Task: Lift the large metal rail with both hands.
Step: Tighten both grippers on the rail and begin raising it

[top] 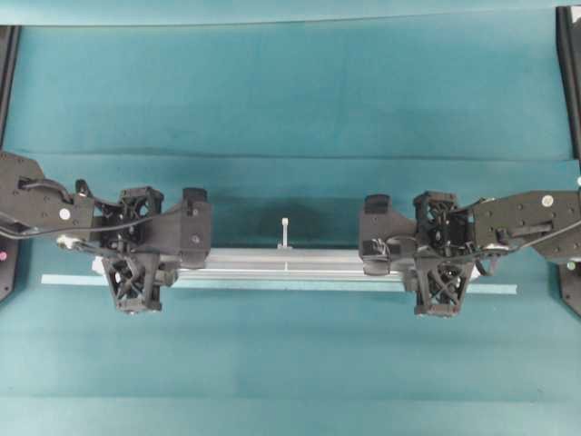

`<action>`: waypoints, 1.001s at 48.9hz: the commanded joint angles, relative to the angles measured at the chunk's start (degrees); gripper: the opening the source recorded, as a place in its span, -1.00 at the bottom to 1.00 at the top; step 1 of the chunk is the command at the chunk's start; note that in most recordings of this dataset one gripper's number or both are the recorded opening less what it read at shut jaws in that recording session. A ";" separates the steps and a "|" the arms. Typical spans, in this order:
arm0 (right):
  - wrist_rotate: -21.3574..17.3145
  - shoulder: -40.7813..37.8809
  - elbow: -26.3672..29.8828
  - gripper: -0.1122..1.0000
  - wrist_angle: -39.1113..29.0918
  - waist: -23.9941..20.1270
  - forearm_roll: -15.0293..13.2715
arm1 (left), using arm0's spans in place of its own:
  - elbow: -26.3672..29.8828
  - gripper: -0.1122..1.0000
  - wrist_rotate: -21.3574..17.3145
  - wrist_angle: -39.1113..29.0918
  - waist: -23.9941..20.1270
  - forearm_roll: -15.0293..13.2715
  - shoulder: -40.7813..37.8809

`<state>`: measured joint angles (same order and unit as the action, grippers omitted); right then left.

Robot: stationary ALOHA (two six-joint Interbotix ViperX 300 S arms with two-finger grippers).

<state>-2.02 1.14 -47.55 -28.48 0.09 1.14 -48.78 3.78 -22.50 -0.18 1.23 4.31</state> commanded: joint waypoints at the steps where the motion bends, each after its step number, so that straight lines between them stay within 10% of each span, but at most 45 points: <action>1: 0.18 -0.53 0.09 -0.10 0.09 0.35 -0.18 | 0.53 -0.16 0.18 1.05 -0.26 0.26 0.26; 29: 0.18 2.29 1.49 -0.10 -1.85 0.35 1.32 | 1.58 -0.16 -0.09 0.44 -0.18 0.26 2.46; 49: 0.09 10.37 6.59 -0.10 -15.91 1.23 2.20 | 7.47 -0.16 0.00 -12.39 -0.44 0.09 10.81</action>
<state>-2.02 9.49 -42.89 -42.98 0.97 2.90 -44.12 3.60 -33.05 -0.53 1.23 12.13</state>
